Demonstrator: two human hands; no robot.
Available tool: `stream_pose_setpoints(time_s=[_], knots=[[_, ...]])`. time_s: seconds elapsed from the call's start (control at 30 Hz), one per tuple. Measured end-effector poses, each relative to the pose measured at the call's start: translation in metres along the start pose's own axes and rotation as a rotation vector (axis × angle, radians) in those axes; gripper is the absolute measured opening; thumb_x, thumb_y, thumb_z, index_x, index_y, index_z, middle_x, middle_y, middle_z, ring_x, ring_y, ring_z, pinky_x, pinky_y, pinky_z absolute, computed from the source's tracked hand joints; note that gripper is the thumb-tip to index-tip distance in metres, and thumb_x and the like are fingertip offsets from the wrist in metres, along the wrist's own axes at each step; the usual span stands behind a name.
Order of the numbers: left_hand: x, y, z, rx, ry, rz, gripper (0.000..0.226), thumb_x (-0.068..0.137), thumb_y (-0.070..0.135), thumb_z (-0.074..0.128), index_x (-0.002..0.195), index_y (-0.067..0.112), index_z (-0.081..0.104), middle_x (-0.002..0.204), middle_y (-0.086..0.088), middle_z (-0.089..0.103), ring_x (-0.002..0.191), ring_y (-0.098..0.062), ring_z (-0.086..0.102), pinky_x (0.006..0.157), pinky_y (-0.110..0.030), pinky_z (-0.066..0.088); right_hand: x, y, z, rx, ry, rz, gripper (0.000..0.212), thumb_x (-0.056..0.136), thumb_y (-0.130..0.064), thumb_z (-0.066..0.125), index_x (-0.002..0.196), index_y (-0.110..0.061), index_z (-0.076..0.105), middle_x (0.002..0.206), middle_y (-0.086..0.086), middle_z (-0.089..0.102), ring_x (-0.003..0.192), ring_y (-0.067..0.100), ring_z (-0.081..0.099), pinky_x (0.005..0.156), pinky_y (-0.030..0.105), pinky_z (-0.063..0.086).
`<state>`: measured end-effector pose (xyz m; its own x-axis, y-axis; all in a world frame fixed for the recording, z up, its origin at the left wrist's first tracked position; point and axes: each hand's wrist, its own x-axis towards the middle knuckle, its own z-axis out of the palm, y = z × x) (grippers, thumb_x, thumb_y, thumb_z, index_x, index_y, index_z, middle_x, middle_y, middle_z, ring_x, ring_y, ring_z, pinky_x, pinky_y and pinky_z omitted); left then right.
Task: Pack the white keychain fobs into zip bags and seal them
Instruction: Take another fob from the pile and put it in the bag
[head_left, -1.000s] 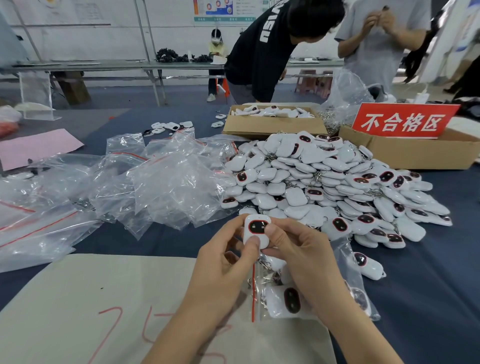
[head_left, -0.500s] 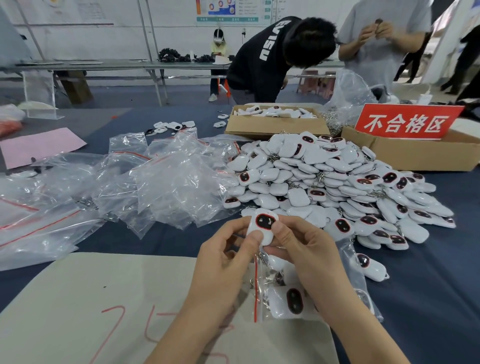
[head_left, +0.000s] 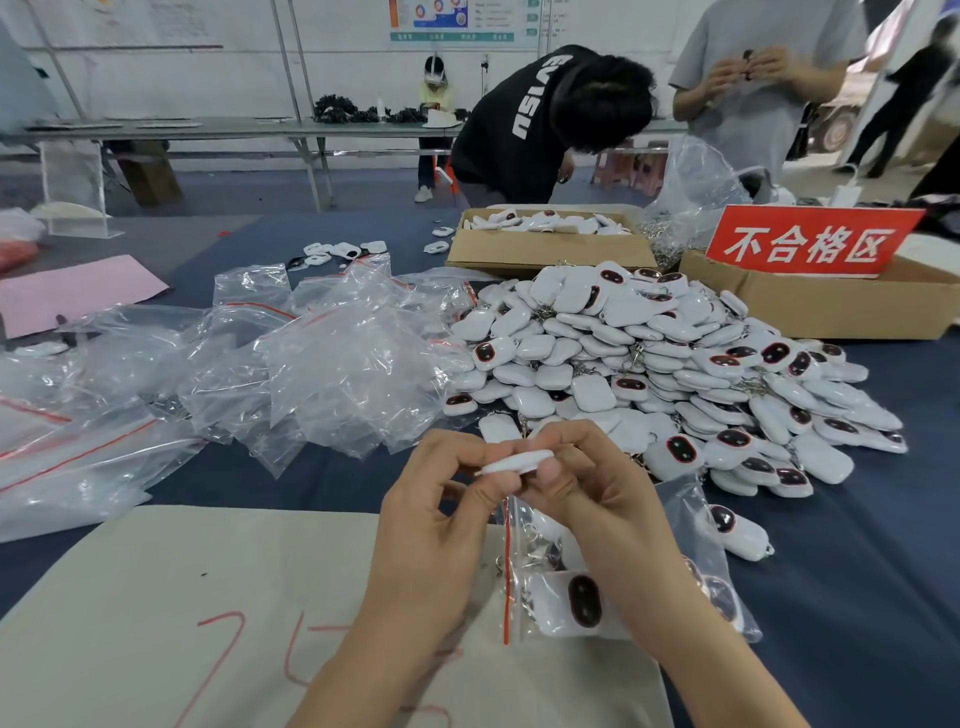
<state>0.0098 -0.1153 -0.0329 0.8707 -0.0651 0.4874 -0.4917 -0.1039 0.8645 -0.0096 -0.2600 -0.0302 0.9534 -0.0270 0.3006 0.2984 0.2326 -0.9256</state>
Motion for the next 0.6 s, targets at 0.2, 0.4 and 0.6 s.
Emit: stream_pose_setpoints(time_s=[0.2, 0.4, 0.6], knots=[[0.0003, -0.0014, -0.0021, 0.037, 0.004, 0.004, 0.026, 0.088, 0.005, 0.074, 0.089, 0.031, 0.072, 0.095, 0.005, 0.072, 0.087, -0.014, 0.065, 0.072, -0.011, 0.045, 0.0006, 0.0020, 0.0007, -0.050, 0.002, -0.009, 0.016, 0.098, -0.010, 0.056, 0.092, -0.021, 0.066, 0.100, 0.011, 0.075, 0.100, 0.024, 0.070, 0.090, 0.032, 0.056], [-0.0027, 0.0001, 0.0024, -0.184, -0.111, -0.173, 0.020, 0.089, 0.042, 0.065, 0.107, 0.034, 0.071, 0.107, 0.005, 0.074, 0.095, -0.012, 0.070, 0.080, -0.023, 0.055, -0.0008, -0.0025, -0.0010, -0.104, 0.034, -0.015, 0.008, 0.097, -0.017, 0.057, 0.098, -0.015, 0.064, 0.119, 0.000, 0.072, 0.112, 0.018, 0.068, 0.092, 0.031, 0.056], [0.0029, -0.0021, -0.0009, -0.278, -0.090, -0.300, 0.032, 0.088, 0.034, 0.069, 0.121, 0.032, 0.068, 0.108, 0.009, 0.076, 0.094, -0.008, 0.070, 0.084, -0.022, 0.056, -0.0011, -0.0055, -0.0023, -0.139, -0.054, 0.049, 0.026, 0.096, -0.011, 0.057, 0.121, -0.016, 0.061, 0.126, -0.012, 0.069, 0.118, 0.008, 0.065, 0.099, 0.021, 0.050]])
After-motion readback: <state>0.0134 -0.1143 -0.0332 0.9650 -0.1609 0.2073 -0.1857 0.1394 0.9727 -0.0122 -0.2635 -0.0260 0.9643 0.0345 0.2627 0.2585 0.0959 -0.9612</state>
